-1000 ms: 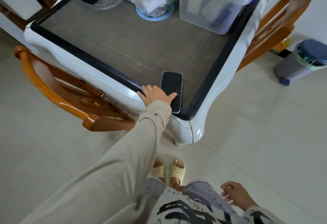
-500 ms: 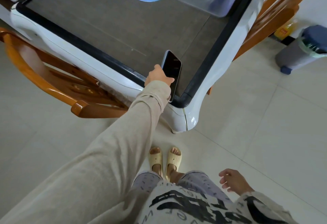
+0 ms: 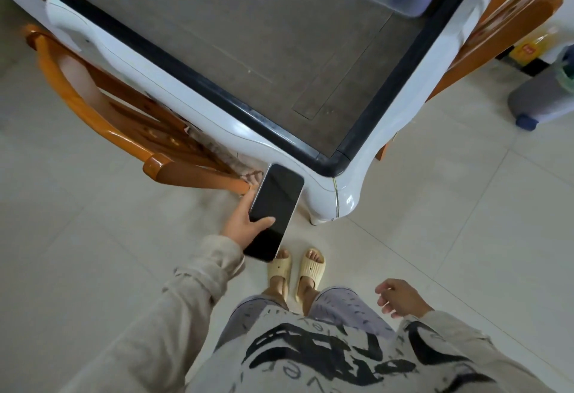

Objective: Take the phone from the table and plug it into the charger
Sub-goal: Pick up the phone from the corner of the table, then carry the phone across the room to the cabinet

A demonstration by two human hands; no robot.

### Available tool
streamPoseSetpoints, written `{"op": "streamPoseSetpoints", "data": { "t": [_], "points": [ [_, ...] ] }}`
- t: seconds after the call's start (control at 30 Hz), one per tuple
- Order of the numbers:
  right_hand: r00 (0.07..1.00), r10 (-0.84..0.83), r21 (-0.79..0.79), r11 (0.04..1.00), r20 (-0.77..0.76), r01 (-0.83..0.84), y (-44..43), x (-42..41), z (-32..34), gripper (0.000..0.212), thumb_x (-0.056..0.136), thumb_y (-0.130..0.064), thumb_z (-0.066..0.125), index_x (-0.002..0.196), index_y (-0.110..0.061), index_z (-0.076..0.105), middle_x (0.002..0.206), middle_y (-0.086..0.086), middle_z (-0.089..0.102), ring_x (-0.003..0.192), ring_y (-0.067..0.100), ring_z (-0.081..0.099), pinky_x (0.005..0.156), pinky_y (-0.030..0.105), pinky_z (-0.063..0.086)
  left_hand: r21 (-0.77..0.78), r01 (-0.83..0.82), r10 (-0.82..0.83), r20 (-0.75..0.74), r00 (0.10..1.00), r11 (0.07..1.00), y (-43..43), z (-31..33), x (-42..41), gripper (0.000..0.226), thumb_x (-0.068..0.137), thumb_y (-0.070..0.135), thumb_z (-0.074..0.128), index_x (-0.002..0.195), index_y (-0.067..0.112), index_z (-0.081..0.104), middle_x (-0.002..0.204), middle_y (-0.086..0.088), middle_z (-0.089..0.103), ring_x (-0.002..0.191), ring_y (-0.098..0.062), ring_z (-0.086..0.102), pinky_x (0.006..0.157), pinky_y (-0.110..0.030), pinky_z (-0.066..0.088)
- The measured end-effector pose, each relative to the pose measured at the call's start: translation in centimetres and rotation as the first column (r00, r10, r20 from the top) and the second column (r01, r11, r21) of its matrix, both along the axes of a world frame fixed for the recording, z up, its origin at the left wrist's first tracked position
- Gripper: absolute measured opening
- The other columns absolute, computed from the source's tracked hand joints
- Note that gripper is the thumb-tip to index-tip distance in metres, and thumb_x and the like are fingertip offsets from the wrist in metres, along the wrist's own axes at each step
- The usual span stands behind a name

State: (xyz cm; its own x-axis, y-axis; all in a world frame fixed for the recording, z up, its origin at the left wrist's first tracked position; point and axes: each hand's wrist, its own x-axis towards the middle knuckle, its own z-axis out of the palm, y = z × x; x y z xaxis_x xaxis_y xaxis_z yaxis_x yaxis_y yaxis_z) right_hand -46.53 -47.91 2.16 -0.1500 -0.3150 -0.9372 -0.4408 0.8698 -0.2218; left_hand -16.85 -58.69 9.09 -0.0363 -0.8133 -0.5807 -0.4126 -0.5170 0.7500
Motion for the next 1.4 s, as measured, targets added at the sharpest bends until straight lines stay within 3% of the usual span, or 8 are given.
{"op": "streamPoseSetpoints", "data": {
  "t": [0.2,0.37,0.43,0.6,0.9,1.07,1.2,1.4],
  "points": [
    [0.997,-0.080,-0.046,0.996,0.007,0.081,0.8,0.5,0.0,0.025,0.088,0.000,0.040,0.071,-0.011,0.055,0.063,0.007,0.056,0.052,0.018,0.049,0.049,0.024,0.035,0.193,0.074,-0.127,0.281,0.951,0.979,5.0,-3.7,4.7,0.036,0.077,-0.001,0.065,0.111,0.000,0.054,0.098,-0.016,0.064,0.093,-0.027,0.059,0.067,-0.023,0.036],
    [0.963,-0.268,-0.151,0.952,0.009,0.266,0.1,1.2,1.4,0.026,0.089,-0.002,0.041,0.071,-0.013,0.056,0.065,0.007,0.058,0.053,0.018,0.051,0.049,0.024,0.038,0.318,0.190,-0.334,0.495,0.803,0.929,5.9,-4.9,7.0,0.028,0.080,0.010,0.062,0.106,0.005,0.052,0.110,-0.023,0.066,0.103,-0.035,0.061,0.076,-0.030,0.043],
    [0.812,-0.583,-0.104,0.809,-0.010,0.579,8.6,3.3,1.9,0.024,0.090,-0.003,0.043,0.072,-0.012,0.056,0.064,0.006,0.057,0.051,0.017,0.051,0.044,0.020,0.039,0.347,0.493,-0.603,0.467,0.647,0.798,1.5,-6.2,5.1,0.028,0.081,0.013,0.060,0.106,0.007,0.049,0.112,-0.024,0.065,0.105,-0.037,0.060,0.080,-0.032,0.045],
    [0.650,-0.758,-0.106,0.651,-0.049,0.752,12.2,4.9,1.4,0.029,0.090,-0.001,0.042,0.066,-0.013,0.053,0.060,0.007,0.053,0.029,0.004,0.049,0.034,0.013,0.034,0.429,0.602,-0.738,0.440,0.512,0.673,0.8,-7.3,4.7,0.038,0.082,0.014,0.058,0.119,0.008,0.046,0.116,-0.019,0.065,0.107,-0.033,0.061,0.079,-0.029,0.043],
    [0.191,-0.979,-0.021,0.193,-0.074,0.981,27.1,15.4,-0.5,0.019,0.091,0.006,0.042,0.076,-0.002,0.050,0.055,0.010,0.048,0.047,0.019,0.043,0.040,0.019,0.034,0.354,0.860,-0.901,0.365,0.234,0.367,1.6,-7.9,-6.7,0.055,0.084,0.016,0.060,0.132,0.002,0.037,0.138,-0.020,0.048,0.125,-0.035,0.047,0.104,-0.041,0.038],
    [-0.093,-0.991,0.010,-0.094,-0.100,0.996,31.3,17.1,-1.5,0.027,0.092,0.004,0.041,0.069,-0.006,0.052,0.061,0.013,0.051,0.053,0.023,0.047,0.049,0.025,0.037,0.240,0.948,-0.911,0.399,0.101,0.210,4.1,-5.6,-15.3,0.034,0.080,0.023,0.064,0.106,0.008,0.049,0.115,-0.020,0.062,0.106,-0.036,0.058,0.092,-0.041,0.047],
    [-0.134,-0.988,0.013,-0.136,-0.078,0.991,32.0,15.2,-1.9,0.024,0.091,0.001,0.042,0.071,-0.008,0.054,0.065,0.011,0.052,0.053,0.022,0.049,0.051,0.027,0.038,0.179,0.971,-0.926,0.368,0.087,0.162,6.2,-4.7,-20.2,0.023,0.079,0.014,0.065,0.091,0.008,0.046,0.108,-0.023,0.063,0.099,-0.035,0.059,0.077,-0.033,0.041],
    [-0.085,-0.996,-0.025,-0.085,-0.008,0.996,34.2,5.4,-2.1,0.019,0.092,-0.002,0.043,0.076,-0.008,0.052,0.062,0.007,0.052,0.052,0.018,0.048,0.048,0.025,0.036,0.230,0.966,-0.911,0.411,0.012,0.117,10.9,-5.6,-28.2,0.036,0.082,0.014,0.063,0.112,-0.001,0.049,0.118,-0.023,0.060,0.109,-0.036,0.056,0.089,-0.039,0.044]
  ]
}}
